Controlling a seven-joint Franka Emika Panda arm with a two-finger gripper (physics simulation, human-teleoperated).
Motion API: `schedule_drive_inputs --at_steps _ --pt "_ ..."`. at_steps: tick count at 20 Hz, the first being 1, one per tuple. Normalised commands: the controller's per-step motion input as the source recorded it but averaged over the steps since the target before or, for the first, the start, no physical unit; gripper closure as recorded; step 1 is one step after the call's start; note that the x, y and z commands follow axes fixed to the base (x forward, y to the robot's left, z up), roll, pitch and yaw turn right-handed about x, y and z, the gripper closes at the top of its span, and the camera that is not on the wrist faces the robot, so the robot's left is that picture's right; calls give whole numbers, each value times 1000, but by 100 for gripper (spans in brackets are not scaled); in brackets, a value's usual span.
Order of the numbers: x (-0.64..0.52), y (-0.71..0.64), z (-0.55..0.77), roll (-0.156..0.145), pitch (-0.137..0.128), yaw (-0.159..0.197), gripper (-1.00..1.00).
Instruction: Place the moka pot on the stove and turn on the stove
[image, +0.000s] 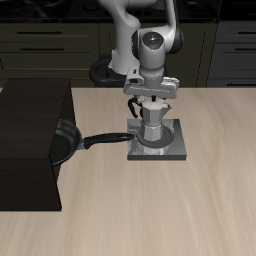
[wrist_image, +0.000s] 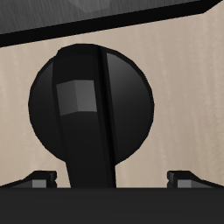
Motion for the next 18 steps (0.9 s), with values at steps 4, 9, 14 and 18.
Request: schedule_drive_inputs --at_steps 4,9,14,18 --pt "-3 -119 34 24 16 -74 100" --pt "-23 -166 177 4 -35 -9 100" --pt "5 -61 123 5 -16 -10 100" --pt "30 -53 86 7 -17 12 100"
